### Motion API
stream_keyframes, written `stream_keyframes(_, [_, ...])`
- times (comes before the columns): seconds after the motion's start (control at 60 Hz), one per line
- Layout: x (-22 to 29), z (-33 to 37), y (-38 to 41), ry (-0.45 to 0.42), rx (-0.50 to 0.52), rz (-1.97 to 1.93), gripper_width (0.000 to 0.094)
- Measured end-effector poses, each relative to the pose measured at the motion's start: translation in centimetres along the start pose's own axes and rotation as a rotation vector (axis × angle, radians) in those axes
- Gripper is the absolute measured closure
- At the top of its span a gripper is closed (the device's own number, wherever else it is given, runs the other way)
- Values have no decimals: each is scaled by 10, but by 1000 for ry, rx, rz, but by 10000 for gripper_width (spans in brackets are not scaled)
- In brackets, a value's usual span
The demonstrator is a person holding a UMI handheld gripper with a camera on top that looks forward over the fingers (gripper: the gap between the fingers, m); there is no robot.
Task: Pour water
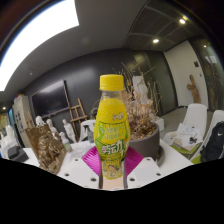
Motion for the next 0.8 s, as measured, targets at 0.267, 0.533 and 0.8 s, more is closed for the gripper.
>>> stream_keyframes(0.267, [-101,-16,-127,164,-222,283,665])
stream_keyframes(0.533, [-162,-17,-164,213,-250,264,660])
stream_keyframes(0.8, [-164,-9,-167,261,-275,187,231])
Point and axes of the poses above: the point between the fingertips, and its own axes, seen from behind it with the camera up: y to the left, x up, z backward, against the way the camera looks, the point moved 10 cm from there along z, backward, against the way the camera looks, and after that the axes turned 1 degree about y, right-handed, at the moved point
